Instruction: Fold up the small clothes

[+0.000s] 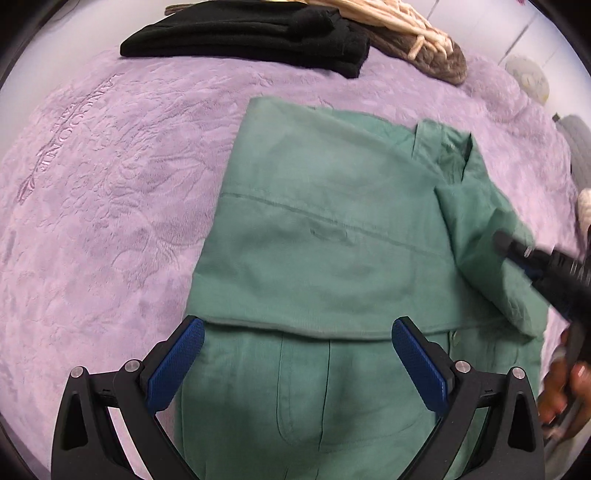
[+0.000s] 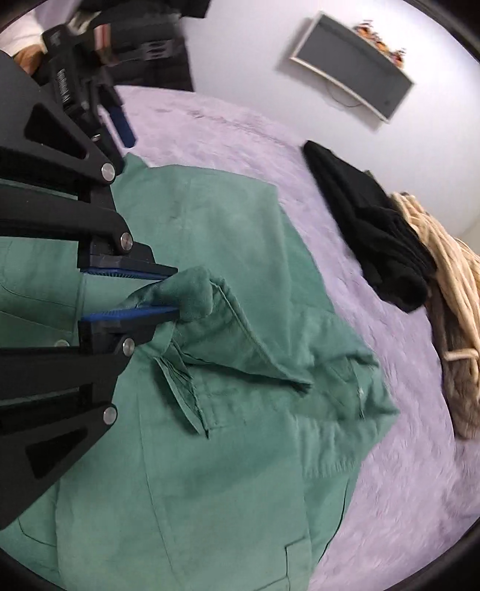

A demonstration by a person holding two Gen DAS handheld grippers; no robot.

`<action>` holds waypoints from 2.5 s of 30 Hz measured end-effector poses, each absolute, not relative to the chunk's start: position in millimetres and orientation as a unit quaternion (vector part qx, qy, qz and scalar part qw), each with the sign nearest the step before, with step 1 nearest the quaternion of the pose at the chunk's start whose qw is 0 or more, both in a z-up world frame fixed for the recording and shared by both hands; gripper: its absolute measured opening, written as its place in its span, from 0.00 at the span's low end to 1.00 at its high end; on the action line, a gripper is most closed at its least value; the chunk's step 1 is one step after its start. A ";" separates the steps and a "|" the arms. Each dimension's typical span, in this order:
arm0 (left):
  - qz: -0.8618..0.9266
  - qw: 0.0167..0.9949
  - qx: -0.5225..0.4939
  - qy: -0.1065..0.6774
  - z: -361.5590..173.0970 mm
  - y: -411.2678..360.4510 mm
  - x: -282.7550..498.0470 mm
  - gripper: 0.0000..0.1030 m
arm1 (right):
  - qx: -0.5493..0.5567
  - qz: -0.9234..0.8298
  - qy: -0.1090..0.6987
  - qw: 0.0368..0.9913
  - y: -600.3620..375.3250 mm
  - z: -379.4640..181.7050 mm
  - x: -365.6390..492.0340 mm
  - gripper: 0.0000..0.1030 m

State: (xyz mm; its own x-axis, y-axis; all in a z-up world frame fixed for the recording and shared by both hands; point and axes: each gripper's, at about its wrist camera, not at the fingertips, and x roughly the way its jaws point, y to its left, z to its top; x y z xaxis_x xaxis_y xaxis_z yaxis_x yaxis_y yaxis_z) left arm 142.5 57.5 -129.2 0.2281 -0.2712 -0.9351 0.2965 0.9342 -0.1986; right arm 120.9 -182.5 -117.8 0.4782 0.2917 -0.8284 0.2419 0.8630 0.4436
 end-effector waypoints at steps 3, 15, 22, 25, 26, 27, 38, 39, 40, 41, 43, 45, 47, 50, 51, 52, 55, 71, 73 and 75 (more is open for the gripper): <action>-0.182 0.781 -0.009 0.597 -131.3 59.3 154.8 0.99 | 0.254 0.036 0.533 0.806 -164.3 -129.1 113.3 0.65; -0.247 0.746 0.000 0.619 -151.5 -15.2 159.0 0.99 | 0.467 -0.116 0.481 0.733 -311.6 -148.9 -35.4 0.68; -0.276 0.754 0.063 0.592 -137.3 -85.3 162.2 0.99 | 0.591 -0.183 0.355 0.701 -390.8 -161.8 -78.9 0.71; -0.316 0.755 0.095 0.566 -122.6 -140.2 161.6 0.99 | 0.616 -0.176 0.334 0.692 -401.2 -166.3 -85.4 0.71; -0.328 0.753 0.102 0.561 -119.3 -158.3 161.0 0.99 | 0.622 -0.173 0.331 0.689 -402.5 -169.1 -85.9 0.71; -0.342 0.749 0.108 0.557 -117.0 -179.1 160.7 0.99 | 0.629 -0.169 0.326 0.685 -403.7 -172.2 -87.6 0.71; -0.419 0.690 0.191 0.559 -158.0 -403.2 140.8 0.95 | 0.690 -0.125 0.276 0.657 -416.6 -196.1 -100.5 0.71; -0.415 0.688 0.207 0.559 -165.3 -409.8 136.3 0.78 | 0.695 -0.122 0.271 0.655 -418.0 -197.4 -100.0 0.69; -0.410 0.682 0.226 0.562 -172.5 -415.5 132.7 0.62 | 0.699 -0.116 0.264 0.654 -420.2 -198.4 -99.6 0.49; -0.409 0.680 0.239 0.560 -176.1 -418.6 128.9 0.56 | 0.698 -0.115 0.262 0.657 -422.2 -198.5 -98.1 0.27; -0.427 0.679 0.238 0.547 -171.1 -420.5 122.6 0.18 | 0.690 -0.126 0.273 0.659 -427.7 -198.1 -95.8 0.05; -0.423 0.687 0.247 0.537 -164.5 -424.3 122.4 0.12 | 0.684 -0.130 0.254 0.671 -432.6 -191.0 -100.7 0.05; -0.427 0.689 0.230 0.539 -158.7 -430.9 126.8 0.05 | 0.668 -0.142 0.242 0.689 -438.2 -181.2 -110.6 0.04; -0.441 0.687 0.208 0.539 -155.2 -450.5 125.2 0.05 | 0.660 -0.169 0.251 0.687 -441.7 -186.8 -119.7 0.04; -0.443 0.687 0.214 0.535 -157.0 -457.4 120.6 0.05 | 0.665 -0.175 0.261 0.678 -442.1 -197.5 -120.1 0.04; -0.439 0.691 0.228 0.527 -160.8 -464.0 113.4 0.05 | 0.668 -0.179 0.268 0.671 -441.9 -205.8 -120.9 0.05; -0.420 0.706 0.248 0.513 -167.6 -463.4 102.9 0.06 | 0.694 -0.168 0.256 0.652 -442.8 -217.1 -127.6 0.07; -0.288 0.794 0.190 0.501 -108.9 -223.8 163.8 0.99 | 0.615 -0.106 0.336 0.706 -393.2 -149.8 -137.3 0.50; -0.241 0.795 0.177 0.527 -122.5 -176.4 180.4 0.99 | 0.613 -0.095 0.348 0.703 -380.5 -148.8 -130.5 0.50; -0.218 0.786 0.148 0.559 -133.3 -136.9 194.6 0.98 | 0.613 -0.088 0.357 0.699 -368.8 -150.1 -124.9 0.50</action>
State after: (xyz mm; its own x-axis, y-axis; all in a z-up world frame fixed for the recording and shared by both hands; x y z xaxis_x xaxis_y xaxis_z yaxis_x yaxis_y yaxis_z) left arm 194.6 -136.9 -133.3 0.2789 -0.1778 -0.9437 0.5081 0.8612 -0.0121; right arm -124.9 -368.8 -150.1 0.7299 0.3151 -0.6066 0.5600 0.2332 0.7950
